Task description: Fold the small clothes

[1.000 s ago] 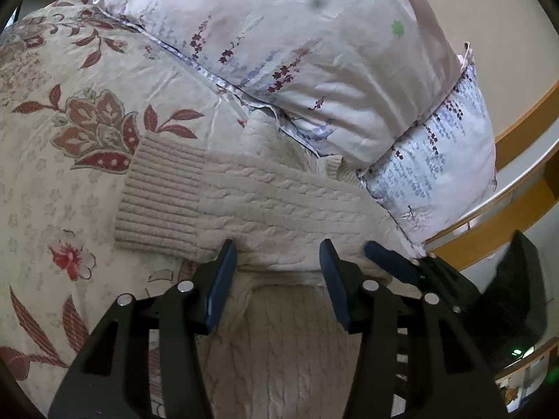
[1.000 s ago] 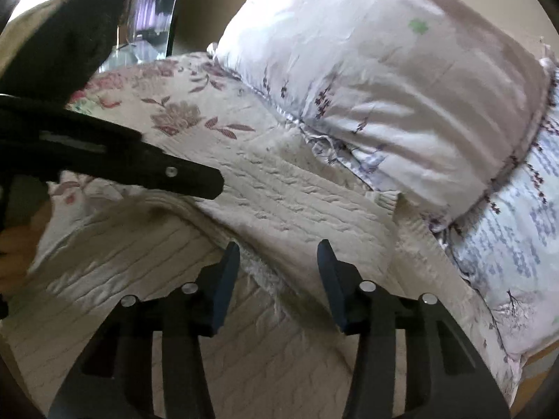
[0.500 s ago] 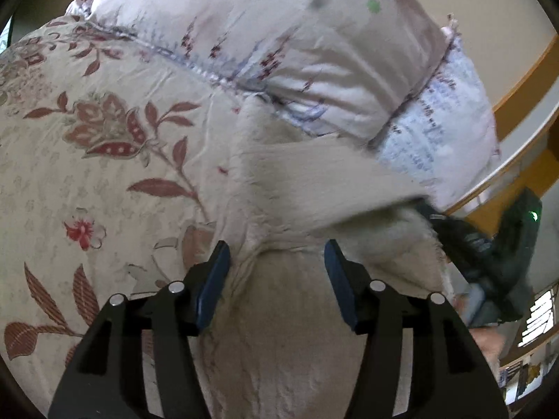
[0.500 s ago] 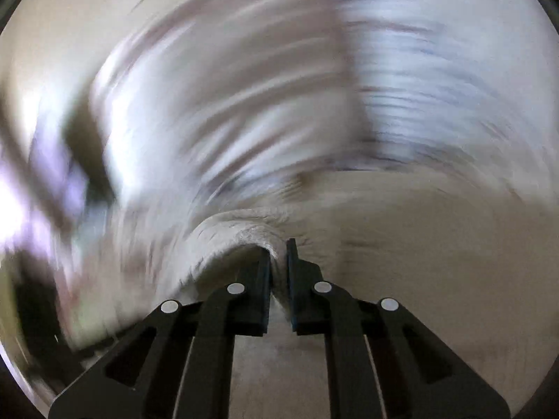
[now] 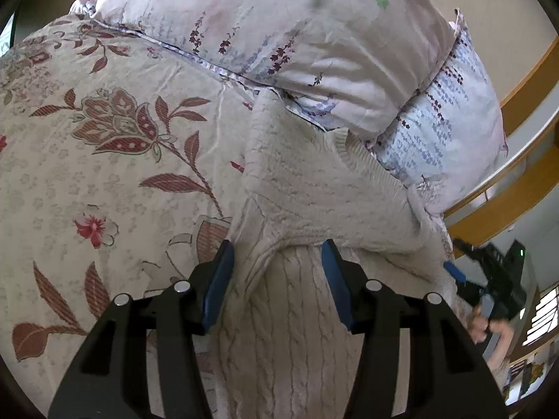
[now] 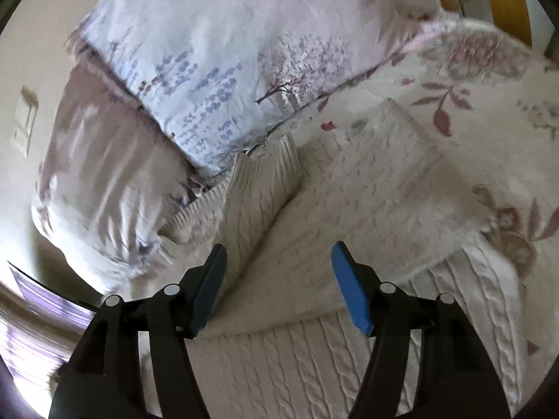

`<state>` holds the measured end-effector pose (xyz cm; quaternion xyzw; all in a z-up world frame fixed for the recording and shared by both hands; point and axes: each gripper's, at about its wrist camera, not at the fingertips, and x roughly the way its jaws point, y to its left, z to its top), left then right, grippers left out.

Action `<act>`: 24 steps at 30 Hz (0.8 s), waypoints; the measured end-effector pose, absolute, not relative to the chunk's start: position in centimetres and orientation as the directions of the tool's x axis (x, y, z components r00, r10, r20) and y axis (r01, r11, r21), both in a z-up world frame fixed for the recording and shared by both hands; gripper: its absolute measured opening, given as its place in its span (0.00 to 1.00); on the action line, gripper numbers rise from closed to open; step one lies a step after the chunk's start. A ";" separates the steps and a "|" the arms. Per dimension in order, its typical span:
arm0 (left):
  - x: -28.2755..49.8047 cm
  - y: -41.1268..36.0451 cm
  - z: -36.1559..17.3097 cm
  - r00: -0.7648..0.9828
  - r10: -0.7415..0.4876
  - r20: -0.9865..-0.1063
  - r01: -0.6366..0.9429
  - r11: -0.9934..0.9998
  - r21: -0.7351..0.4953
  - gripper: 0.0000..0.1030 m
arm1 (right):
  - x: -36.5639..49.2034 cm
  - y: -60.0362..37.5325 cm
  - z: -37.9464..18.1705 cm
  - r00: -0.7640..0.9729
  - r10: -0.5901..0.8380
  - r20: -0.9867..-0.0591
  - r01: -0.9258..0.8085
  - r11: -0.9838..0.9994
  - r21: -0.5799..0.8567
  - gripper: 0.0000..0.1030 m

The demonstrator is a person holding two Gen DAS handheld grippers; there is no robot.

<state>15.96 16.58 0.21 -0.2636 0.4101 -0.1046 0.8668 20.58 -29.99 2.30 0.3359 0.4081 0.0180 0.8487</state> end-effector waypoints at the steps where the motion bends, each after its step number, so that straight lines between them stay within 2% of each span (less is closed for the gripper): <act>1: 15.8 16.5 0.3 0.639 -0.386 -0.665 -0.034 0.850 -0.526 0.52 | 21.5 -30.0 2.1 0.652 0.318 -0.688 0.250 0.767 0.591 0.62; 3: 15.6 16.2 0.3 0.631 -0.346 -0.695 -0.045 0.878 -0.477 0.57 | 22.4 -28.8 2.6 0.643 0.301 -0.704 0.233 0.799 0.554 0.62; 6: 15.3 15.8 0.3 0.631 -0.328 -0.703 -0.031 0.895 -0.445 0.57 | 24.4 -25.3 4.0 0.659 0.206 -0.723 0.161 0.901 0.403 0.62; 9: 15.2 15.8 0.3 0.628 -0.326 -0.706 -0.030 0.897 -0.441 0.58 | 27.0 -22.7 4.3 0.653 0.159 -0.741 0.135 0.938 0.320 0.62; 11: 15.2 15.8 0.4 0.628 -0.325 -0.707 -0.027 0.899 -0.437 0.58 | 29.2 -21.4 3.4 0.610 0.113 -0.784 0.151 0.955 0.255 0.60; 12: 15.1 15.8 0.4 0.628 -0.323 -0.708 -0.025 0.901 -0.433 0.58 | 29.8 -21.4 2.8 0.594 0.096 -0.798 0.160 0.959 0.234 0.43; 13: 15.1 15.7 0.4 0.629 -0.320 -0.708 -0.024 0.903 -0.430 0.58 | 30.2 -21.5 2.3 0.577 0.083 -0.813 0.167 0.962 0.217 0.14; 14: 15.1 15.6 0.4 0.630 -0.317 -0.709 -0.022 0.906 -0.424 0.58 | 30.4 -22.0 1.7 0.564 0.097 -0.820 0.166 0.960 0.227 0.07; 16: 15.1 15.5 0.4 0.633 -0.313 -0.708 -0.015 0.910 -0.415 0.58 | 29.1 -23.5 2.2 0.607 0.128 -0.784 0.181 0.938 0.294 0.07; 19: 15.1 15.6 0.3 0.635 -0.316 -0.705 -0.011 0.908 -0.418 0.58 | 24.0 -26.8 4.5 0.734 0.182 -0.655 0.185 0.874 0.449 0.06; 21: 15.1 15.7 0.3 0.636 -0.322 -0.701 -0.008 0.906 -0.424 0.58 | 21.6 -28.3 4.5 0.740 0.200 -0.642 0.204 0.843 0.497 0.06; 24: 15.1 15.7 0.3 0.637 -0.327 -0.698 -0.004 0.904 -0.427 0.58 | 19.0 -30.9 2.4 0.684 0.241 -0.688 0.248 0.811 0.530 0.07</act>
